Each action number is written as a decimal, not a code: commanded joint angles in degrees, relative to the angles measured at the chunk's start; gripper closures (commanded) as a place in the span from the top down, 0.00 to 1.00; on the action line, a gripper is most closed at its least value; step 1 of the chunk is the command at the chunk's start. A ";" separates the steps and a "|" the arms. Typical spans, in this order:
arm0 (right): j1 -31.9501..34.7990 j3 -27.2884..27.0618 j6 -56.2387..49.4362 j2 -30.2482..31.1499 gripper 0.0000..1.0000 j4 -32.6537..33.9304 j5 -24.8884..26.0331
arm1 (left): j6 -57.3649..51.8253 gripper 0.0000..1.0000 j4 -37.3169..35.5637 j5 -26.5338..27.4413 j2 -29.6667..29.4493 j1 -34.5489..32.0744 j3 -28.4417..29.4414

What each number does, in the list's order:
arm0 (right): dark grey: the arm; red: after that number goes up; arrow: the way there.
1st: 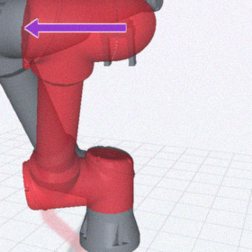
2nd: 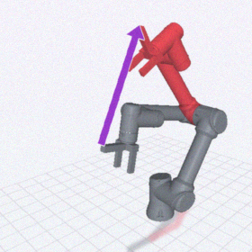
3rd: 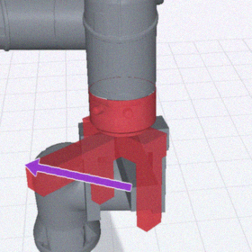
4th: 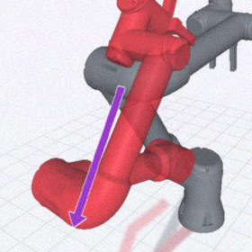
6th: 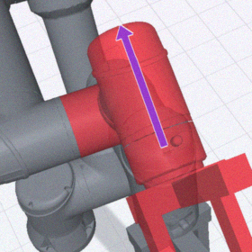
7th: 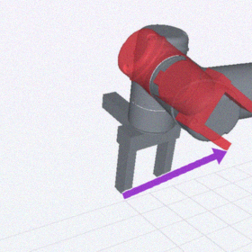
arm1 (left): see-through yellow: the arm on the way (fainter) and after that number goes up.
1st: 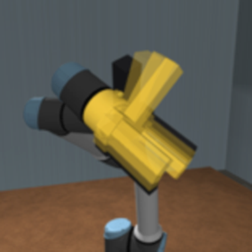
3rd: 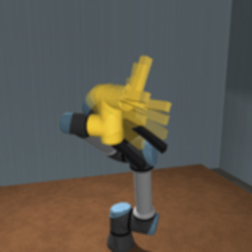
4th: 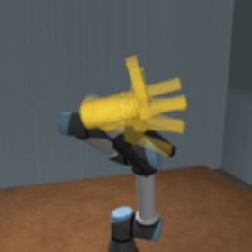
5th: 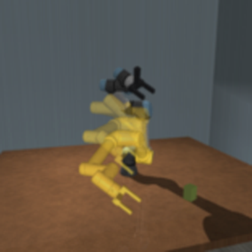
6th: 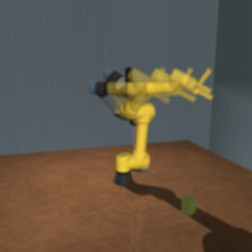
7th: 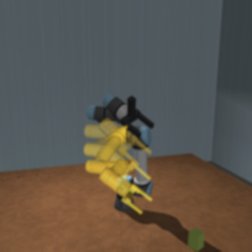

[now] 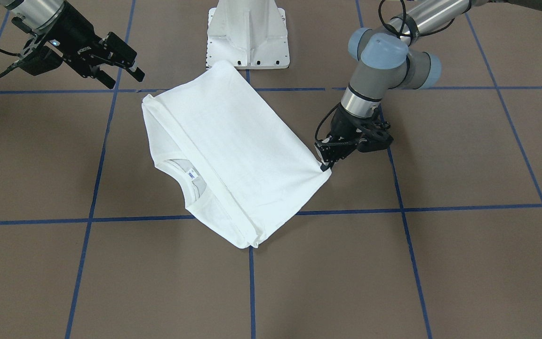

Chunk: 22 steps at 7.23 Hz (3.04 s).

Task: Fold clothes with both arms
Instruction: 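Pull the shirt with the left gripper, rotating it upright toward the center, then release the shirt and raise the left gripper while the right gripper reaches in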

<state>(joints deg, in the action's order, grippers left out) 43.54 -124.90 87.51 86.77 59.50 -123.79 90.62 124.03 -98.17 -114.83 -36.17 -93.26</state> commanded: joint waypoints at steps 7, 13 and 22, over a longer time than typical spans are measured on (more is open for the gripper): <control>0.14 0.35 0.02 0.07 1.00 0.00 0.22 | -10.35 0.00 16.67 7.07 -25.08 -6.46 39.18; 0.14 1.67 -0.41 0.15 1.00 0.09 1.45 | -12.14 1.00 17.12 7.20 -24.91 -8.65 41.32; -15.74 16.48 -20.35 -29.43 1.00 38.41 21.73 | -22.68 1.00 7.30 -21.27 0.98 -16.30 -0.53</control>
<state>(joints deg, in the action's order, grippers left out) 30.93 -113.77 69.39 61.83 95.59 -105.09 67.96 134.54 -118.17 -117.93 -52.56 -84.42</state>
